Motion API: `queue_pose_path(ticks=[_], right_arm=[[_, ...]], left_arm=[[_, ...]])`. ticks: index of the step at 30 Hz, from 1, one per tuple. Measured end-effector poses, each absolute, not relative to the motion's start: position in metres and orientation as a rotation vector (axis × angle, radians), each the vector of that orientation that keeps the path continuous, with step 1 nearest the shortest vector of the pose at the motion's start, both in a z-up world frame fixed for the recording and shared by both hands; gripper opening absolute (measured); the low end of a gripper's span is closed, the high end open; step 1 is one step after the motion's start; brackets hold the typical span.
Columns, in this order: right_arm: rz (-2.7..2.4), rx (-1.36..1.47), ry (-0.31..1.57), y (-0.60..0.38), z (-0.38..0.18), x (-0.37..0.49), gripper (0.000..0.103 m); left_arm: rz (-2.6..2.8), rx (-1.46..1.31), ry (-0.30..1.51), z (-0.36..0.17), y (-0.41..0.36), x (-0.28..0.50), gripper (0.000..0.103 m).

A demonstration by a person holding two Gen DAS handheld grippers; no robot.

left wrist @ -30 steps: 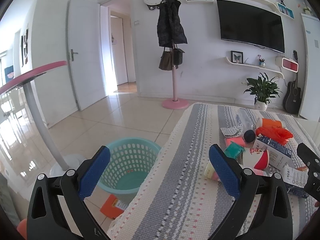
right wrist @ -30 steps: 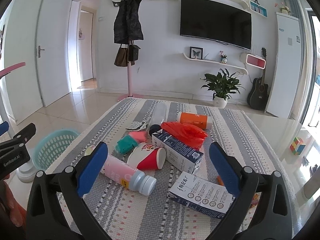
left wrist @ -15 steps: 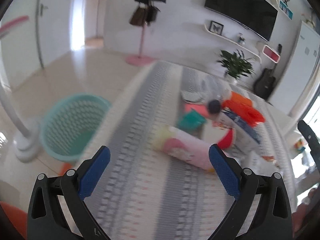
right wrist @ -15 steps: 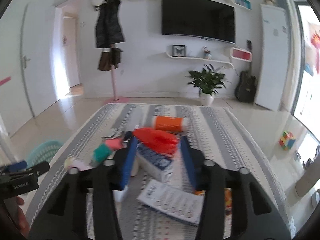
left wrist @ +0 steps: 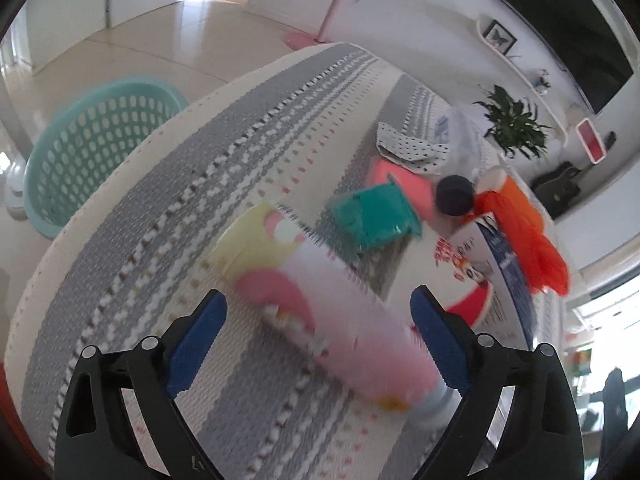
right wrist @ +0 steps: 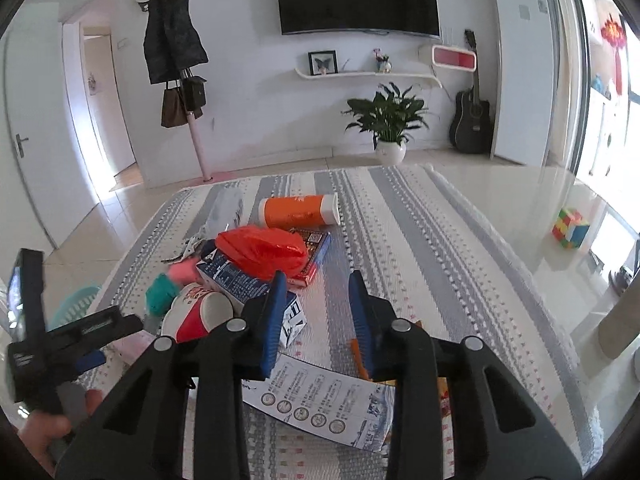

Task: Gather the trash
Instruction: 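Grasp the pink tube bottle with the left tool while the right tool grasps the milk carton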

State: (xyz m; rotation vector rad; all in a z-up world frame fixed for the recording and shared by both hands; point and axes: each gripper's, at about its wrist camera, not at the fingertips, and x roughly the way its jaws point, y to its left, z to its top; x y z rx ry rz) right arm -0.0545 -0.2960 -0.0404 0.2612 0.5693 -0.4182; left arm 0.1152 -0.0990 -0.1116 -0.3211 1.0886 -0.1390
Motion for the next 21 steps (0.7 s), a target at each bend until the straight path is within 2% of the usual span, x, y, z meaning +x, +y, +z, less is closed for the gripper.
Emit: queue_pose_path(ticks=[3,6,7,10,15,16,21], right_arm=[[-0.426,0.242,0.601,-0.297,-0.044,-0.052,0.029],[-0.336,0.23,0.715,-0.296,-0.052,-0.041,0.032],[-0.304,0.219,0.754,-0.296,-0.054,-0.037,0.043],[-0.219,0.152,0.843,-0.292,-0.057,-0.031,0.063],[-0.152,-0.007,0.945,-0.28,-0.072,-0.027,0.065],[-0.135,-0.039,0.967,-0.279,-0.078,-0.025,0.068],[-0.031,-0.137,1.062,-0.273,-0.099,-0.017,0.069]], left_arm=[[-0.115,-0.296,1.134,-0.116,-0.105,0.126,0.081],[-0.137,-0.263,1.154,-0.119,-0.108,0.131,0.079],[-0.144,-0.25,1.153,-0.118,-0.107,0.13,0.078],[-0.187,-0.211,1.164,-0.115,-0.103,0.131,0.071],[-0.307,-0.121,1.174,-0.11,-0.096,0.129,0.057],[-0.33,-0.098,1.175,-0.109,-0.095,0.127,0.056],[-0.401,-0.02,1.175,-0.108,-0.084,0.121,0.052]])
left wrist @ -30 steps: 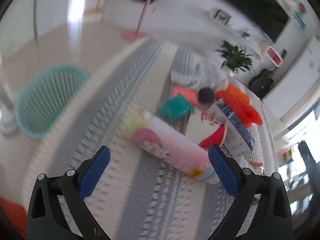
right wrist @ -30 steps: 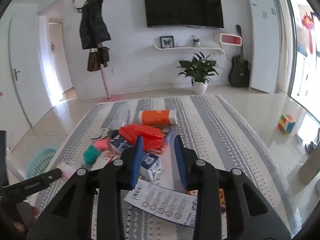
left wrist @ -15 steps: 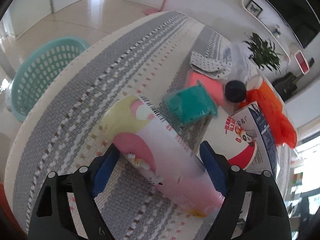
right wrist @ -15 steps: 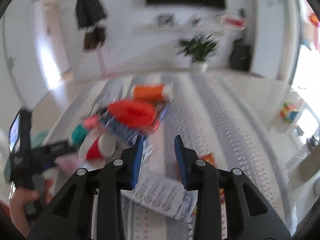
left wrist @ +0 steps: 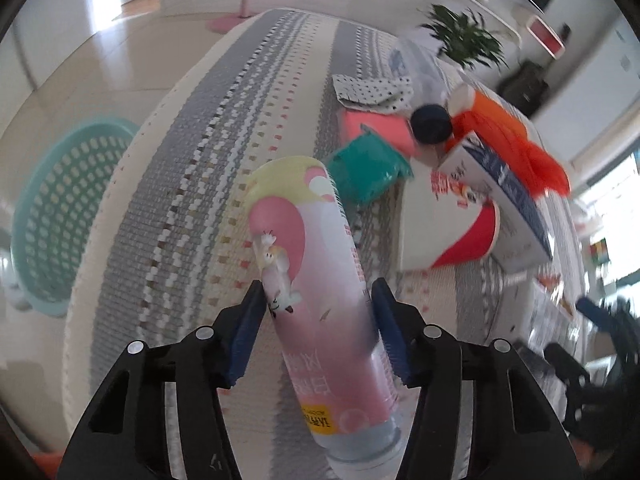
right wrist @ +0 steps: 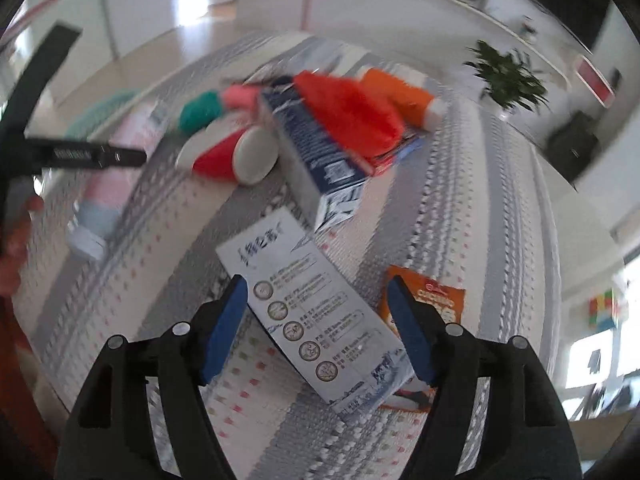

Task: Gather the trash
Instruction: 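Grasp the pink tube bottle with the left tool while the right tool grasps the milk carton, then carry the pink tube and milk carton to the teal basket and release both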

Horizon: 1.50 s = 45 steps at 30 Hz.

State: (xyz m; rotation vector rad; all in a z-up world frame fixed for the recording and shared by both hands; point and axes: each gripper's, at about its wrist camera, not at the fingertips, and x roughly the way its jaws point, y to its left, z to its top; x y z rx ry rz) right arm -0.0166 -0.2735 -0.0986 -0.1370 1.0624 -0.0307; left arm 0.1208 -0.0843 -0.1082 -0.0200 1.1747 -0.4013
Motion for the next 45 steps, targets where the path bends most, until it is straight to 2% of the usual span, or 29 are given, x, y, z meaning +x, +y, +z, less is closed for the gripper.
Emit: queue_pose_path(ticks=[8,10,20,21,23,24,25,30,34,39,45], right_arm=[[0.019,-0.15,1.08,-0.284,-0.106,-0.004,0.079],[0.075,-0.145,1.117,-0.285,-0.108,-0.004,0.085],[0.162,-0.252,1.201,-0.255,-0.134,-0.008,0.085],[0.149,-0.246,1.2,-0.254,-0.136,-0.006,0.081],[0.137,-0.231,1.2,-0.251,-0.139,-0.007,0.067],[0.139,-0.212,1.191,-0.249,-0.138,-0.008,0.043],[0.132,-0.183,1.186,-0.249,-0.135,-0.009,0.031],[0.116,-0.113,1.117,-0.242,-0.108,-0.01,0.031],[0.128,-0.094,1.024,-0.211,-0.065,0.01,0.031],[0.176,-0.011,0.912,-0.142,-0.016,0.057,0.031],[0.263,0.035,0.846,-0.051,0.004,0.117,0.031]], left_arm=[[-0.457,0.037,1.16,-0.108,-0.065,0.113,0.052],[-0.466,0.039,1.161,-0.108,-0.064,0.111,0.052],[-0.493,0.049,1.182,-0.107,-0.048,0.11,0.052],[-0.491,0.052,1.179,-0.106,-0.047,0.109,0.052],[-0.487,0.048,1.169,-0.105,-0.042,0.107,0.052],[-0.483,0.042,1.166,-0.105,-0.04,0.107,0.052],[-0.479,0.033,1.159,-0.103,-0.038,0.107,0.052],[-0.496,-0.044,1.119,-0.087,-0.019,0.112,0.05],[-0.504,-0.114,1.068,-0.061,0.004,0.121,0.05],[-0.455,-0.165,1.006,-0.024,0.051,0.148,0.048],[-0.338,-0.231,0.93,0.0,0.119,0.187,0.047]])
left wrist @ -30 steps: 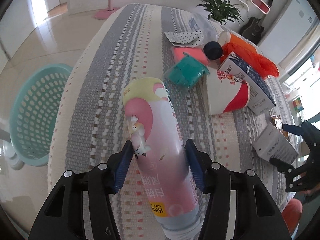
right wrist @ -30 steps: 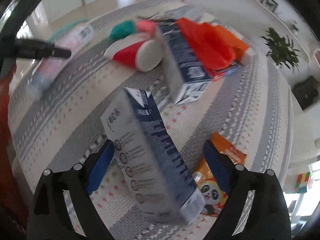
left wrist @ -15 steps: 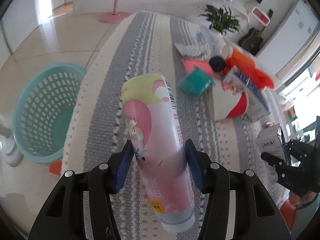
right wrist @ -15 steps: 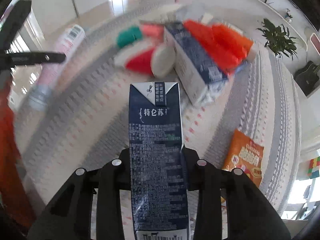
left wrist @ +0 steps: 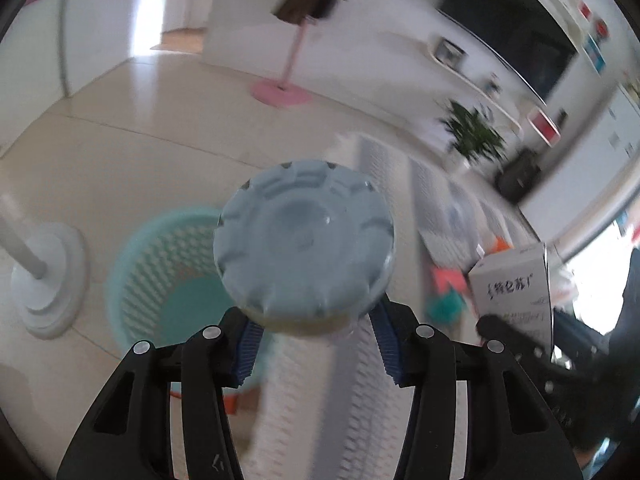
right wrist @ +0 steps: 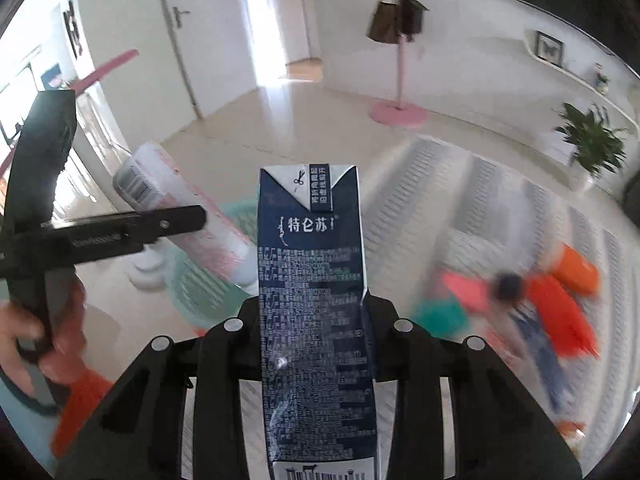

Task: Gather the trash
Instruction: 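Carry the pink tube and milk carton to the teal basket and release both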

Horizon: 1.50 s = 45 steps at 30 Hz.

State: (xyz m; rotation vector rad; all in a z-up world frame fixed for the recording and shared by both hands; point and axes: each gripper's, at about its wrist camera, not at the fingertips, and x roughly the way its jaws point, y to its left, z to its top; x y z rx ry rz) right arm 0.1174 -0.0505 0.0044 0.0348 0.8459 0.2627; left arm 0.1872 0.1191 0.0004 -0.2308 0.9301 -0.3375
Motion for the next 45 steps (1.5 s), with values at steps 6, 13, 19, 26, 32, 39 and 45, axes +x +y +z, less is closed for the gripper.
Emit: queue_pose_path(ticks=[6,13,19,26,32,39,45], right_arm=[[0.332,0.106,0.898,0.012,-0.018,0.179,0.031],[0.318,0.151,1.027,0.054,-0.079,0.224,0.031],[0.27,0.167,1.078,0.062,-0.115,0.238,0.036],[0.254,0.202,1.03,0.057,-0.109,0.23,0.056],[0.247,0.189,0.981,0.044,-0.091,0.205,0.056],[0.18,0.119,0.862,0.012,-0.053,0.16,0.056],[0.07,0.088,0.755,-0.053,-0.014,0.112,0.056]], left_arm=[[-0.228,-0.266,0.922,-0.01,0.171,0.226,0.047],[-0.144,-0.279,1.031,-0.063,0.205,0.263,0.047],[-0.156,-0.239,1.093,-0.091,0.203,0.272,0.048],[-0.14,-0.234,1.044,-0.086,0.208,0.262,0.057],[-0.145,-0.225,0.968,-0.064,0.204,0.25,0.057],[-0.266,-0.18,0.822,-0.021,0.153,0.219,0.057],[-0.457,-0.139,0.744,0.003,0.068,0.193,0.057]])
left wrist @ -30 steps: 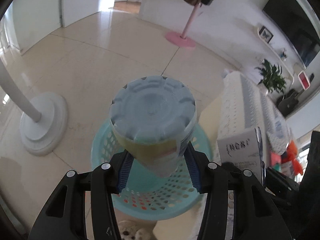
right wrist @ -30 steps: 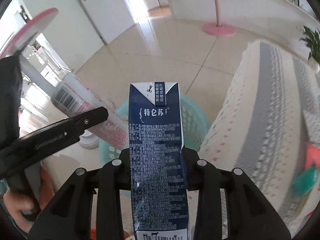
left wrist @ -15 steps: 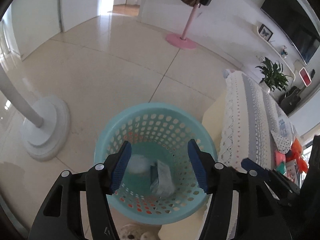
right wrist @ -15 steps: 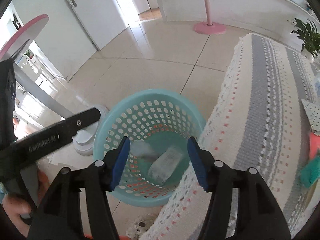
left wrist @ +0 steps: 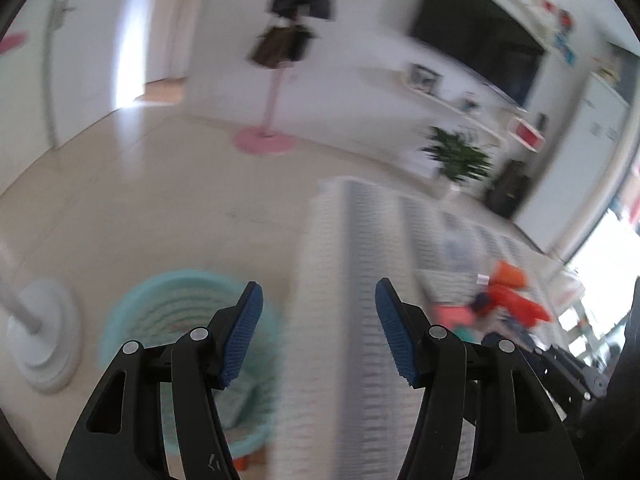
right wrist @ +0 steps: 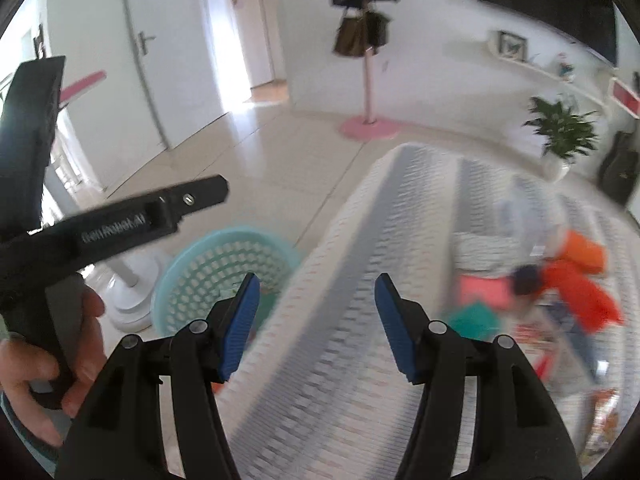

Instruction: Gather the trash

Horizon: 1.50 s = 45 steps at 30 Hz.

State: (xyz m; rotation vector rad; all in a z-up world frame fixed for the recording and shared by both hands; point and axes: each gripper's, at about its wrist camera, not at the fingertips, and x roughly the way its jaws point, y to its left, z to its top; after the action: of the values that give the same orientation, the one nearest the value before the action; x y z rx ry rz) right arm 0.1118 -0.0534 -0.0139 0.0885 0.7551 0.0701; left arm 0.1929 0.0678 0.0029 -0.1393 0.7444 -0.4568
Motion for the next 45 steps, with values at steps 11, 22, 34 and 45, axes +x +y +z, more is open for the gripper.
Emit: queue_pose_path(ticks=[11,22,34,45], right_arm=[[-0.204,0.076,0.728,-0.217,-0.007,0.047,0.056],[-0.228,0.191,0.848,-0.308,-0.075,0.04,0.056],[-0.161,0.155,0.908,-0.29,-0.107,0.057,0.059],[-0.179,0.154,0.947,-0.277,-0.103,0.045,0.044]], left_arm=[[-0.709,0.074,0.852,-0.051,-0.096,0.165,0.061],[-0.714,0.133,0.995,-0.118,-0.129,0.196,0.071],[-0.77,0.2,1.013,-0.136,-0.151,0.198,0.062],[-0.789,0.194,0.957,-0.111,-0.149,0.174,0.037]])
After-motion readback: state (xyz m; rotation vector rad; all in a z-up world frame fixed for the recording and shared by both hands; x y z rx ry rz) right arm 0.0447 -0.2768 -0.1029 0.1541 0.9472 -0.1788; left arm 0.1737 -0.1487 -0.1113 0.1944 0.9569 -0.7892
